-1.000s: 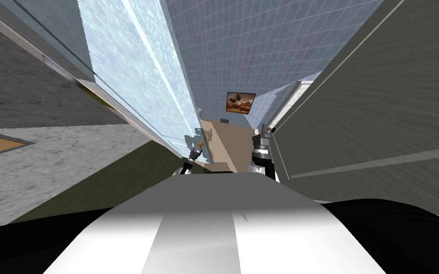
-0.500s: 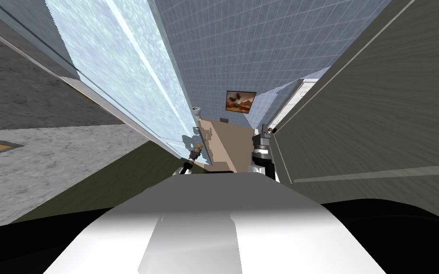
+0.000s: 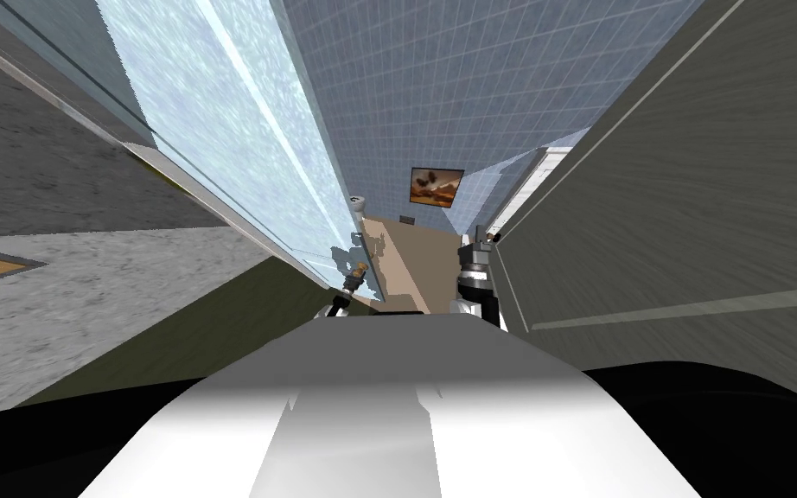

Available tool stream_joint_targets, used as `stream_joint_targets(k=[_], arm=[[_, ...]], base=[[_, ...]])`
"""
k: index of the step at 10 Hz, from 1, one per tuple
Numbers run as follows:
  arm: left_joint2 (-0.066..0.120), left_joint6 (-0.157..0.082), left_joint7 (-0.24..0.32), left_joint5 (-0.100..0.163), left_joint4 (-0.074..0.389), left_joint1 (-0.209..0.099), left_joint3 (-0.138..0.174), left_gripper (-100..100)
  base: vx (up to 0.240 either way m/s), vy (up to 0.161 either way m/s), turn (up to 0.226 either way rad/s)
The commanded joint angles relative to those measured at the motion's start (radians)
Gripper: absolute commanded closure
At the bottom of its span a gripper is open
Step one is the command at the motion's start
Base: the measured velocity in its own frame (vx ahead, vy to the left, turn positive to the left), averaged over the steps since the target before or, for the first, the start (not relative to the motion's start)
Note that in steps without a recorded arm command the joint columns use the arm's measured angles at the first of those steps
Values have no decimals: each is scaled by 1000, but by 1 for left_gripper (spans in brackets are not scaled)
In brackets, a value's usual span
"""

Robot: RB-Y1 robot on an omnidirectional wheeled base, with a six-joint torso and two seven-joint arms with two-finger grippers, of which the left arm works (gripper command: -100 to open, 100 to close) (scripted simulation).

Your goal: Push the door open

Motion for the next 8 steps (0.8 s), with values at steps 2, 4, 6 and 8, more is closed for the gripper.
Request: stream_joint_targets(k=[2, 4, 6, 8], arm=[[-5, -1, 62, 16, -1, -7, 7, 100], [-9, 0, 105, 27, -1, -8, 11, 100], [-14, 1, 162, 43, -1, -9, 17, 100], [-19, 2, 218, 59, -2, -11, 23, 100]], base=[[27, 0, -22], [32, -1, -27], [34, -3, -29], [40, 1, -34]])
